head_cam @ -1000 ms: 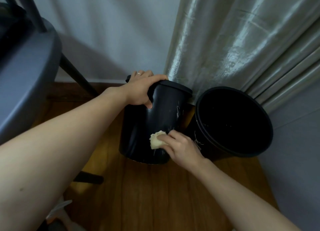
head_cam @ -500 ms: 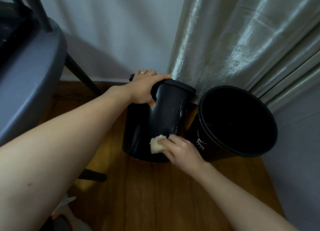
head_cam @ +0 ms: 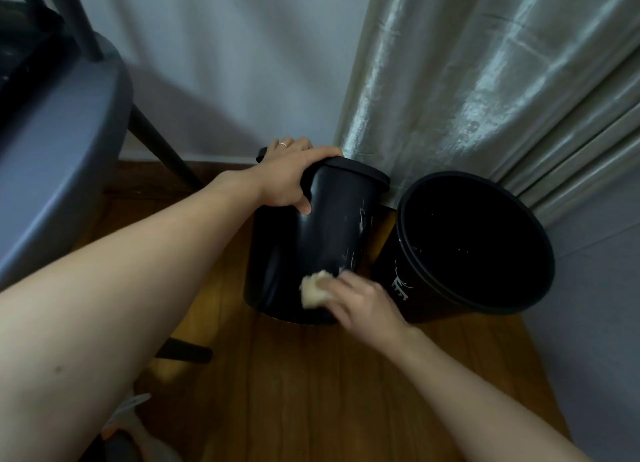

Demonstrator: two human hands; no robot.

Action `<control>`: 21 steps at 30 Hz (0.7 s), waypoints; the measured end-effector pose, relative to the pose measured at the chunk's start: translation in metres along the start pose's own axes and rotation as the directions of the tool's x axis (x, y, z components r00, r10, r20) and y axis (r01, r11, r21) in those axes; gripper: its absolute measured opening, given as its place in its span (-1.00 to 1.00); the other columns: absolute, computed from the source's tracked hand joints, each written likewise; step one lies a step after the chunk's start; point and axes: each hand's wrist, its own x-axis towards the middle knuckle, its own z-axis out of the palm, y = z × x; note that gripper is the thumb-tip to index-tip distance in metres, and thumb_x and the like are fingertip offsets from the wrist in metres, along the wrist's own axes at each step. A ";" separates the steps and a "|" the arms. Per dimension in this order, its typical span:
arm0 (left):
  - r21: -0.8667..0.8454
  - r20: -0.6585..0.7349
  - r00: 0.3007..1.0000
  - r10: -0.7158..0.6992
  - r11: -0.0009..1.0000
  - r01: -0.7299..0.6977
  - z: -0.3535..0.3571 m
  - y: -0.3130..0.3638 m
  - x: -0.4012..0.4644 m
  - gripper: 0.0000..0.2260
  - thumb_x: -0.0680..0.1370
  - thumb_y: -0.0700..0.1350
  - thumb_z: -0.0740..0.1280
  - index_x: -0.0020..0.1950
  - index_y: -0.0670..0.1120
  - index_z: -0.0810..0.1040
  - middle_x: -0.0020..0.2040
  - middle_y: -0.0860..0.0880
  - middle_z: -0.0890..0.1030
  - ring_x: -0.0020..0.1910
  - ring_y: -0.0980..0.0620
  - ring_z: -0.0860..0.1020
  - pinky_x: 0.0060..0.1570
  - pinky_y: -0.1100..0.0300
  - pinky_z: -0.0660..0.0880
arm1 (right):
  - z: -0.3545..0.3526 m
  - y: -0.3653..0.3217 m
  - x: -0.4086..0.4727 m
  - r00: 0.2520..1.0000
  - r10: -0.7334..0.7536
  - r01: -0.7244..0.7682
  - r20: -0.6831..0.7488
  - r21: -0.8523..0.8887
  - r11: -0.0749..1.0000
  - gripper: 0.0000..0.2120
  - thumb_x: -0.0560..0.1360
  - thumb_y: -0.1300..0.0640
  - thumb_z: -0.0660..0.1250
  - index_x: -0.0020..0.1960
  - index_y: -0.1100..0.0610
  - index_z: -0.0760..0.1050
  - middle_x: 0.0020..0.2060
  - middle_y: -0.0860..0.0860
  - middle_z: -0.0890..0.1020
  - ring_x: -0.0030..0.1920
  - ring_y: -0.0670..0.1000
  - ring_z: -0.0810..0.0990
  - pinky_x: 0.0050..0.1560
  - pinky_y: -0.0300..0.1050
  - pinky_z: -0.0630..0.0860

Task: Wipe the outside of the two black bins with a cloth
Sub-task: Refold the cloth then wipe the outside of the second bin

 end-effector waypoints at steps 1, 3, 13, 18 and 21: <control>0.007 -0.003 1.000 -0.004 1.000 0.004 0.000 0.000 0.000 -0.08 0.26 -0.06 0.61 0.50 0.18 0.21 0.21 -0.09 0.38 0.25 -0.15 0.30 0.33 -0.01 0.10 | -0.004 0.001 0.006 0.996 0.059 -0.058 -0.064 0.014 0.998 -0.76 0.55 0.10 0.32 0.20 0.11 0.53 -0.10 0.05 0.54 -0.17 0.03 0.58 -0.21 -0.04 0.63; 0.013 -0.006 1.000 -0.004 1.000 0.004 0.001 -0.001 0.000 -0.08 0.25 -0.06 0.61 0.50 0.18 0.22 0.20 -0.09 0.38 0.24 -0.15 0.30 0.33 0.00 0.11 | -0.006 0.000 0.014 0.979 0.143 -0.140 -0.143 0.036 0.990 -0.72 0.51 0.14 0.41 0.21 0.11 0.53 -0.08 0.04 0.55 -0.16 0.03 0.59 -0.19 -0.02 0.63; -0.022 -0.003 1.000 -0.003 1.000 0.003 -0.001 -0.002 -0.001 -0.10 0.26 -0.06 0.61 0.49 0.21 0.22 0.18 -0.07 0.38 0.23 -0.12 0.29 0.33 -0.01 0.11 | 0.021 -0.006 -0.023 0.981 -0.129 0.135 0.145 -0.035 0.990 -0.79 0.55 0.07 0.26 0.17 0.07 0.46 -0.09 0.02 0.54 -0.16 -0.02 0.57 -0.26 -0.08 0.62; -0.016 -0.002 1.000 -0.007 1.000 0.007 0.000 -0.001 -0.001 -0.10 0.26 -0.06 0.61 0.49 0.20 0.21 0.19 -0.08 0.38 0.23 -0.13 0.29 0.34 -0.03 0.11 | 0.011 -0.010 0.005 0.985 0.130 -0.125 -0.112 0.055 0.991 -0.73 0.55 0.02 0.24 0.19 0.08 0.51 -0.10 0.02 0.53 -0.18 0.01 0.58 -0.24 -0.07 0.62; -0.015 0.002 1.000 -0.006 1.000 0.006 -0.001 -0.001 -0.001 -0.10 0.27 -0.07 0.61 0.49 0.21 0.21 0.19 -0.08 0.37 0.23 -0.13 0.29 0.35 -0.03 0.10 | 0.018 -0.014 -0.001 0.993 0.080 -0.079 -0.086 0.012 0.997 -0.75 0.56 0.04 0.24 0.19 0.08 0.50 -0.10 0.03 0.52 -0.16 0.02 0.58 -0.26 -0.05 0.63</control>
